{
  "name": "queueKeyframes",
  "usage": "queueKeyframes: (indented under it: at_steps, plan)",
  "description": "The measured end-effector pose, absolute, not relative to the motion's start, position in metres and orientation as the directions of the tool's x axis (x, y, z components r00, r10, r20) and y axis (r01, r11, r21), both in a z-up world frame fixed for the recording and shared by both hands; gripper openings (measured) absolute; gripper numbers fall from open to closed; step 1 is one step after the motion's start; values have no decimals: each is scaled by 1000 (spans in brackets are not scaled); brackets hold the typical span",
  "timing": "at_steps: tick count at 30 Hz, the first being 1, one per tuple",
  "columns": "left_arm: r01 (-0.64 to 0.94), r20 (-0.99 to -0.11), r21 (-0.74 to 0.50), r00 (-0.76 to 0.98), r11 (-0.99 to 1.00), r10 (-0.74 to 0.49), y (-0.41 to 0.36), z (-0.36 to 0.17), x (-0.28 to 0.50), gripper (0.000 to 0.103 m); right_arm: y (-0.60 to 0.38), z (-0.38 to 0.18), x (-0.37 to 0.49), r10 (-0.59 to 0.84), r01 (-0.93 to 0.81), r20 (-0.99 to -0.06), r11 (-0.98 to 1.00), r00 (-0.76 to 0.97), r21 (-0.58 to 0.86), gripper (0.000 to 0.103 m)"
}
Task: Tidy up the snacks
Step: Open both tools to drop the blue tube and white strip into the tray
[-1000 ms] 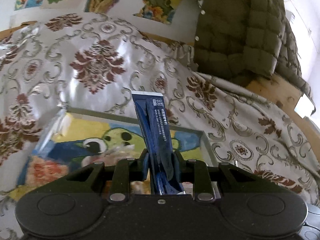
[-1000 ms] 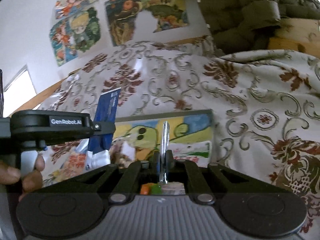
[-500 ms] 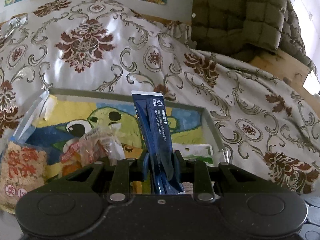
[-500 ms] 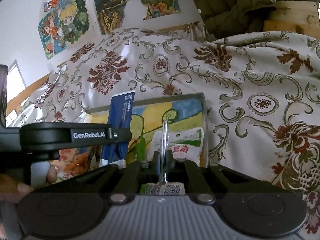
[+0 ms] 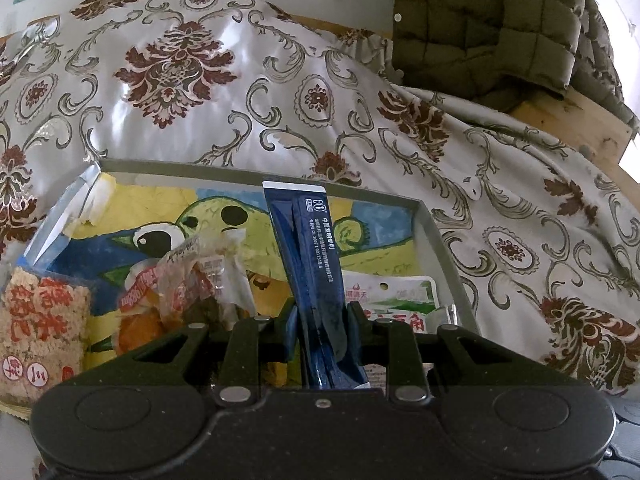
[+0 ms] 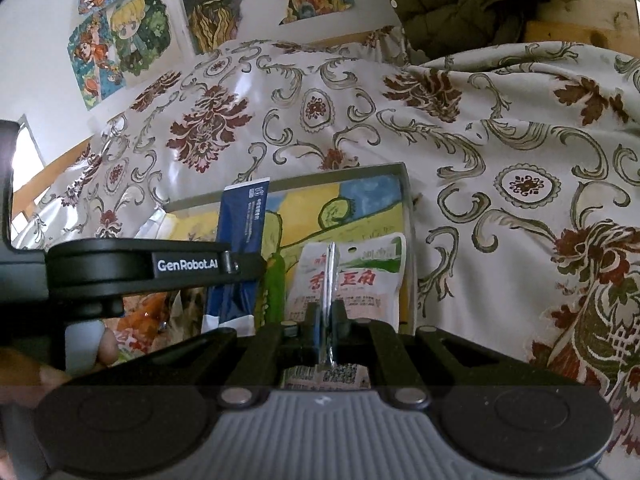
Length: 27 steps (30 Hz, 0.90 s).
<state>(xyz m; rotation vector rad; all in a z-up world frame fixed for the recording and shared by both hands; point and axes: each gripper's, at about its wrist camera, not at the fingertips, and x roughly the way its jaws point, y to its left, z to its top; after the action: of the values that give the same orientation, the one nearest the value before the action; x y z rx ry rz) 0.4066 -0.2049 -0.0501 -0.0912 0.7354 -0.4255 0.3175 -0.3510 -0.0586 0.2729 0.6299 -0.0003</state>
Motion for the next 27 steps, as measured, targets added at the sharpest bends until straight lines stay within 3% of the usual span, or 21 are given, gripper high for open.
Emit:
queueKeyframes:
  at_steps: [22, 27]
  plan:
    - [326, -663, -211, 645, 921, -380, -207, -61, 408, 29, -350, -65, 321, 66, 95, -607, 969, 792, 229, 10]
    - [321, -653, -223, 652, 920, -386, -205, -58, 406, 45, -351, -64, 320, 57, 104, -605, 968, 794, 227, 14]
